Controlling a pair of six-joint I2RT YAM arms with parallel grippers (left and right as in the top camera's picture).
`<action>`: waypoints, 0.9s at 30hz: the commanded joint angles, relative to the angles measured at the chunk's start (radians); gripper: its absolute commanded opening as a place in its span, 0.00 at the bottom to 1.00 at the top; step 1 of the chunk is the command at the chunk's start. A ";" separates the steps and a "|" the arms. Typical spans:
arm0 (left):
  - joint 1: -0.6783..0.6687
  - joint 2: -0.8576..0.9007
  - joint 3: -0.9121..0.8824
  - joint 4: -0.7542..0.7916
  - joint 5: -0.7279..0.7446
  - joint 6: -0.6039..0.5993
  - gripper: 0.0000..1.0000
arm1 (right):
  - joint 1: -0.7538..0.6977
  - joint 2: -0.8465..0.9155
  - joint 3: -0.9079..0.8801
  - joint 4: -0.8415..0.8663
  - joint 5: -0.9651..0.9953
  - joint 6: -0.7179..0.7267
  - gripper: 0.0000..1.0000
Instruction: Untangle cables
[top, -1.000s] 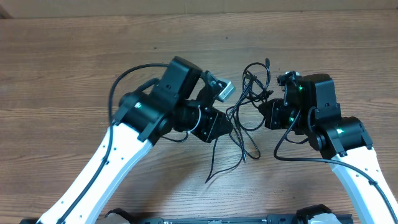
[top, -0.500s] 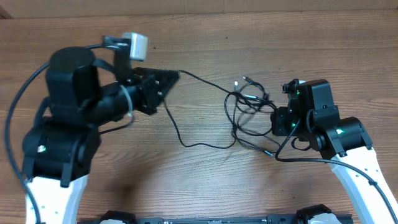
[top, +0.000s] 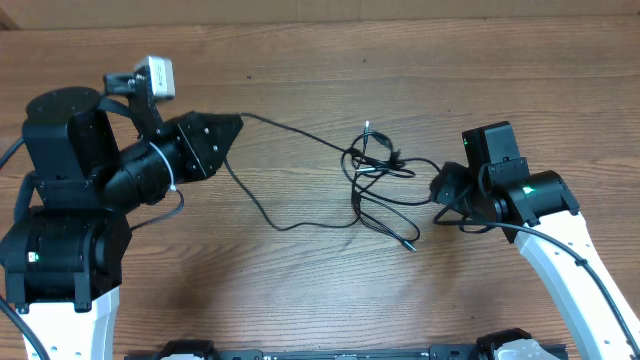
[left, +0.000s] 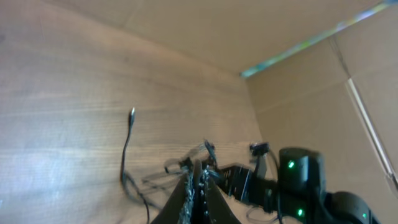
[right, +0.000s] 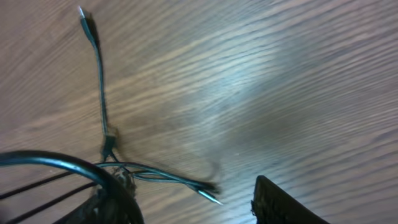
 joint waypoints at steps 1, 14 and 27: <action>0.008 0.007 0.032 -0.081 -0.024 0.026 0.04 | -0.006 -0.002 0.012 0.034 -0.085 0.037 0.71; -0.041 0.205 0.032 -0.274 -0.034 -0.074 0.04 | -0.006 -0.196 0.052 0.185 -0.519 -0.064 0.74; -0.070 0.329 0.032 -0.270 -0.205 -0.181 0.04 | 0.066 -0.163 -0.013 0.188 -0.649 -0.004 0.90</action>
